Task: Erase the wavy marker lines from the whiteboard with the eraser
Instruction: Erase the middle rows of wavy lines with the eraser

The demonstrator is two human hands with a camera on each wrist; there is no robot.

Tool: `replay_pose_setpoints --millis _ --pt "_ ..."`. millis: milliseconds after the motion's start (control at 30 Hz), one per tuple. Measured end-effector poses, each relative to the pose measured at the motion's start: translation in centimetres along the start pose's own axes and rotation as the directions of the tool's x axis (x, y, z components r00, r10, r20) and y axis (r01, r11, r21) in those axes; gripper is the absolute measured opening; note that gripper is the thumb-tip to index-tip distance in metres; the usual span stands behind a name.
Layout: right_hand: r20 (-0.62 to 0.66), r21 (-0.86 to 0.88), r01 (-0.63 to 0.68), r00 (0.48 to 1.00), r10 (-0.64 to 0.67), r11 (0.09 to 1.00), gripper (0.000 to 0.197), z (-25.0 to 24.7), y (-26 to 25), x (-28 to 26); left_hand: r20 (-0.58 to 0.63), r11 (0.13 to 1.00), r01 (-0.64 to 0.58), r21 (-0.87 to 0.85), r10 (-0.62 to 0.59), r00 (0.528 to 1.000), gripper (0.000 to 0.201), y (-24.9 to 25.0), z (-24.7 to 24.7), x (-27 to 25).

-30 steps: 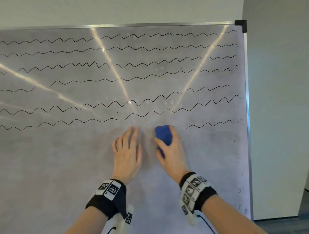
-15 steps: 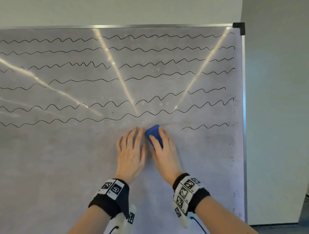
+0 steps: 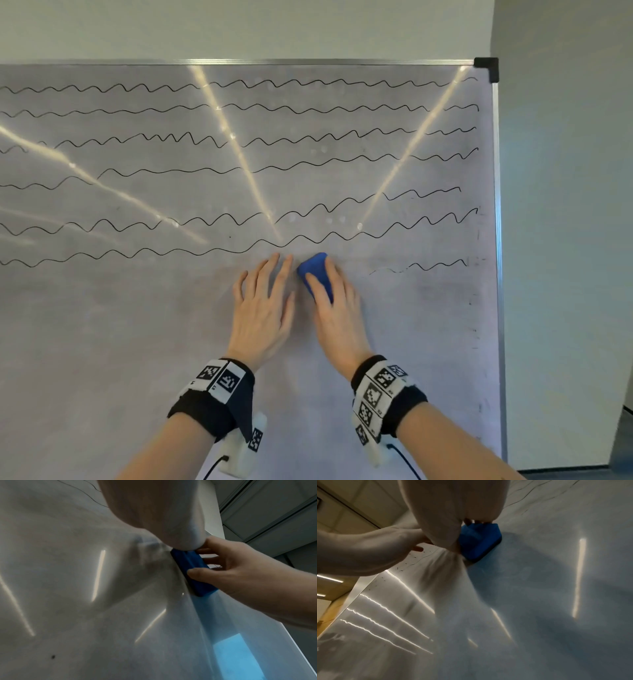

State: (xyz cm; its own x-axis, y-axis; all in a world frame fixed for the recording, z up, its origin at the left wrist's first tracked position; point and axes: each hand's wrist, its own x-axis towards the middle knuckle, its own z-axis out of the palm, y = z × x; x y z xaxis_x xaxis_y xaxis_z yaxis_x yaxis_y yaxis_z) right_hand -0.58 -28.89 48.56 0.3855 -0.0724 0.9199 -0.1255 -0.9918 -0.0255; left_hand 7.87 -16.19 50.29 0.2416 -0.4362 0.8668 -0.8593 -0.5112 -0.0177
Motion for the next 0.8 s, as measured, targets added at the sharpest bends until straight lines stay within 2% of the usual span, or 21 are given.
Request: replay_pose_setpoints --millis 100,167,233,333,400,533,633,733,800 --pt "0.058 0.006 0.117 0.991 -0.117 0.993 0.080 -0.4 0.4 0.1 0.013 1.000 0.000 0.004 0.000 1.000 0.055 -0.6 0.0 0.6" --pt "0.061 -0.022 0.122 0.991 -0.120 0.992 0.079 -1.4 2.8 -0.9 0.028 1.000 -0.006 0.009 0.006 1.000 0.056 -0.9 0.0 0.5" --pt "-0.010 -0.007 -0.019 1.000 0.019 1.000 0.072 -2.6 5.8 -2.3 0.032 1.000 -0.022 0.011 0.022 0.999 0.056 -1.4 0.0 0.1" --pt "-0.154 0.022 -0.252 0.955 0.252 0.967 0.061 -3.9 7.3 -3.7 0.023 0.999 -0.032 0.009 0.032 0.999 0.056 -2.7 -0.5 -0.7" --pt "-0.202 0.000 -0.295 0.936 0.289 0.955 0.061 -2.9 5.8 -3.6 0.009 1.000 -0.015 0.009 0.015 1.000 0.056 -3.8 -0.9 -1.2" --pt "-0.090 -0.028 -0.115 0.990 0.112 0.993 0.077 2.3 -0.9 -1.8 -0.019 1.000 -0.007 0.008 0.007 1.000 0.055 -5.4 -1.8 -1.8" --pt "0.016 -0.028 0.015 1.000 -0.015 0.999 0.085 3.8 -5.0 -0.9 -0.009 1.000 -0.011 0.010 0.012 1.000 0.056 -6.3 -2.2 -1.9" --pt "0.077 -0.030 0.129 0.989 -0.127 0.991 0.087 3.0 -4.5 -0.7 0.009 1.000 -0.008 0.006 0.008 1.000 0.056 -6.5 -2.3 -1.8" --pt "0.026 -0.038 0.087 0.996 -0.086 0.995 0.081 2.0 -1.6 -1.6 0.007 1.000 -0.015 0.006 0.015 1.000 0.056 -6.4 -2.2 -1.9"
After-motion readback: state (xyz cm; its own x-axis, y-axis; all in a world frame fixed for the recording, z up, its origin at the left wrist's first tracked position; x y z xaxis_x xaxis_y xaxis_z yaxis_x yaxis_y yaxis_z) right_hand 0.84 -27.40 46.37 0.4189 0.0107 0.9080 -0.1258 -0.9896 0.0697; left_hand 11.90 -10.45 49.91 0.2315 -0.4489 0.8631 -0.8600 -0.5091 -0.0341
